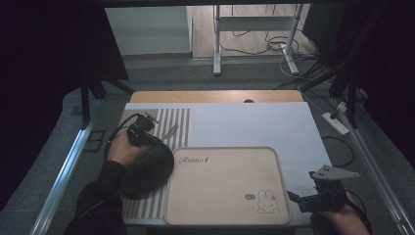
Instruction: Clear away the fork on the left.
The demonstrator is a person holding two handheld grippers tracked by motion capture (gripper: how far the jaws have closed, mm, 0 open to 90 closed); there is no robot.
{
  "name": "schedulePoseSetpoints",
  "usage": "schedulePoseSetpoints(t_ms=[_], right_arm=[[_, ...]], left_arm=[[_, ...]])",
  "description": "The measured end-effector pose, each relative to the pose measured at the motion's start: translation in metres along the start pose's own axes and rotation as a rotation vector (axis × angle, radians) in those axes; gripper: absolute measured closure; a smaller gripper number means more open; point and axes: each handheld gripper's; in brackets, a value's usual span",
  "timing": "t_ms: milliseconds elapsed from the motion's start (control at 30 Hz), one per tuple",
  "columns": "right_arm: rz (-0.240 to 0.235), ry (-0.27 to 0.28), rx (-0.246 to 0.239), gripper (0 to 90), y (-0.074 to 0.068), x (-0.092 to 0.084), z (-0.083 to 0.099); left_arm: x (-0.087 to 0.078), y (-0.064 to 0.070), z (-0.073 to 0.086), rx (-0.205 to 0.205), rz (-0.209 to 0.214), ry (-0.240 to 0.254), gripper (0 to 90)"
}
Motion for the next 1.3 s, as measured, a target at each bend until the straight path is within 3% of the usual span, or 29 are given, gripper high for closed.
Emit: schedulePoseSetpoints(t_ms=[67,267,600,633,867,1300], right_arm=[[-0.002,0.001,-0.006,0.0,0.000,0.000,0.000],[-0.004,-0.001,-0.012,0.0,-0.001,-0.001,0.000],[-0.007,-0.003,-0.033,0.0,-0.003,0.000,0.000],[-0.008,-0.002,-0.034,0.0,-0.003,0.000,0.000],[-0.012,-0.005,-0.044,0.0,-0.003,0.000,0.000],[-0.010,-0.014,-0.055,0.0,-0.004,0.000,0.000]], left_arm=[[-0.003,0.011,0.004,-0.002,0.003,0.006,86.4],[-0.008,0.025,0.013,-0.020,0.016,0.027,86.4],[-0.004,0.056,0.028,-0.043,0.035,0.000,86.4],[-0.004,0.064,0.030,-0.045,0.027,-0.004,86.4],[0.002,0.089,0.029,-0.033,0.040,-0.015,86.4],[0.018,0.125,0.018,-0.033,0.124,-0.013,86.3]])
Point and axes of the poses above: each handheld gripper's, and its own axes: x roughly forward along the jaws, z roughly out of its underside, y roughly to its right, and after that the axes turned 2 degrees about -z, right-handed
